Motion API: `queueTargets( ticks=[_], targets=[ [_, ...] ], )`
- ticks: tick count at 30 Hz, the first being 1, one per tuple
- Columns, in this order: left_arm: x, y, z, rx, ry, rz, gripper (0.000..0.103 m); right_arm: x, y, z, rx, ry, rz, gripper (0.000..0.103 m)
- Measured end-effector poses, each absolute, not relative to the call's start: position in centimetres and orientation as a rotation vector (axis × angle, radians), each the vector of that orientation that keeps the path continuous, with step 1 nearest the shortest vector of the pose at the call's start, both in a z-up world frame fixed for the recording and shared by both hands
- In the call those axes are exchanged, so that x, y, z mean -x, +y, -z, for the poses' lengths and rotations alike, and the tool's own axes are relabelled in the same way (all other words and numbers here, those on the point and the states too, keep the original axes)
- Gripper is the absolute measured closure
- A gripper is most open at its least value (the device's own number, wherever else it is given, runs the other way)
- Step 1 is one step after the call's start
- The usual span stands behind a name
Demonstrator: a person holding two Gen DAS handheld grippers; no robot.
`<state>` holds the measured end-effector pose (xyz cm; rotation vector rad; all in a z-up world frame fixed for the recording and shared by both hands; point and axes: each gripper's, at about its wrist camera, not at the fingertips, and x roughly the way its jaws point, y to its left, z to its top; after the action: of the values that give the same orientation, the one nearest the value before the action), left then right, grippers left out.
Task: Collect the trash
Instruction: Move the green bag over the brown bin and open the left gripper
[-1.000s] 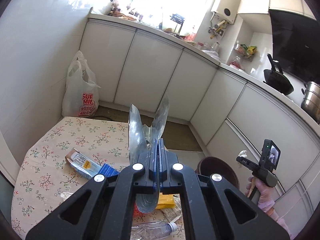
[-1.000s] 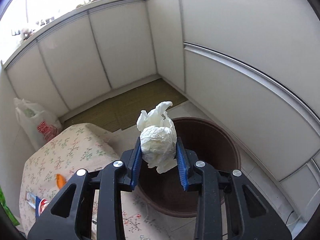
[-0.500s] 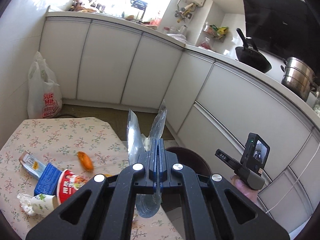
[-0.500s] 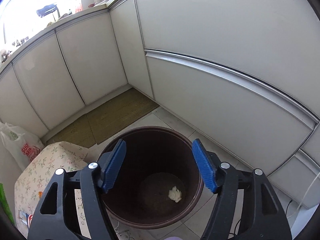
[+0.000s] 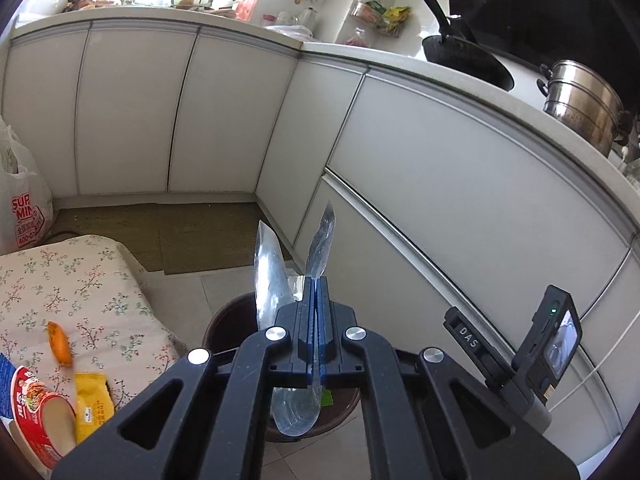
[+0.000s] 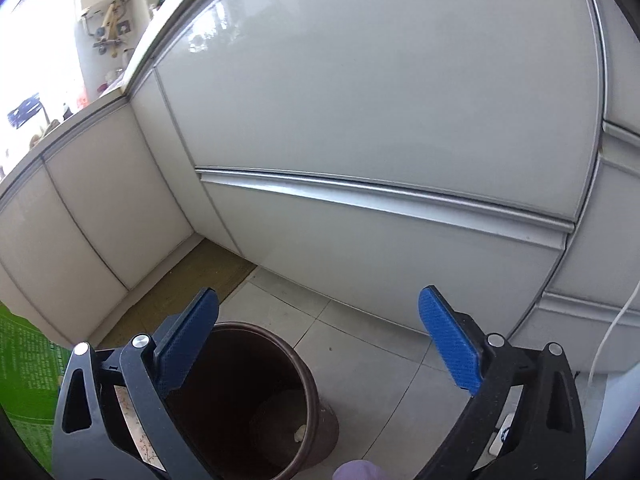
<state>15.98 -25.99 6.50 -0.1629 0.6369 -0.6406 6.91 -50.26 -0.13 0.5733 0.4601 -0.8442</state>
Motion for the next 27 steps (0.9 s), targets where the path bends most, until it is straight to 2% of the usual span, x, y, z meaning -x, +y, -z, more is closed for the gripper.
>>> queueTargets(
  ticks=[9,15,17,19,20,23,25,27],
  targets=[
    [-19.9,-32.5,-3.2,0.127,0.766,0.636,0.102,-5.6,-53.3,1.0,-0.695,0.489,0.880,0.007],
    [-21.7,-33.8,-1.1,0.154,0.876,0.602,0.100,-5.9,-53.6,1.3,-0.701,0.527,0.869,0.007],
    [-21.6,-33.9,-0.5,0.150,0.893,0.592,0.093,-6.3,-53.4,1.4,-0.694,0.544,0.859,0.007],
    [-21.7,-33.8,-0.1,0.150,0.908,0.579,0.066,-6.5,-53.3,1.6,-0.692,0.559,0.846,0.007],
    [-21.7,-33.7,0.1,0.155,0.913,0.570,0.060,-6.7,-53.2,1.7,-0.691,0.565,0.841,0.007],
    [-22.0,-32.9,0.9,0.163,0.939,0.548,0.052,-7.1,-52.8,1.6,-0.684,0.574,0.829,0.007],
    [-22.1,-32.7,1.4,0.149,0.966,0.531,0.039,-7.5,-52.4,1.7,-0.679,0.587,0.816,0.007],
    [-22.0,-32.0,2.0,0.143,0.982,0.507,0.034,-7.9,-51.9,1.9,-0.685,0.607,0.786,0.007]
  ],
)
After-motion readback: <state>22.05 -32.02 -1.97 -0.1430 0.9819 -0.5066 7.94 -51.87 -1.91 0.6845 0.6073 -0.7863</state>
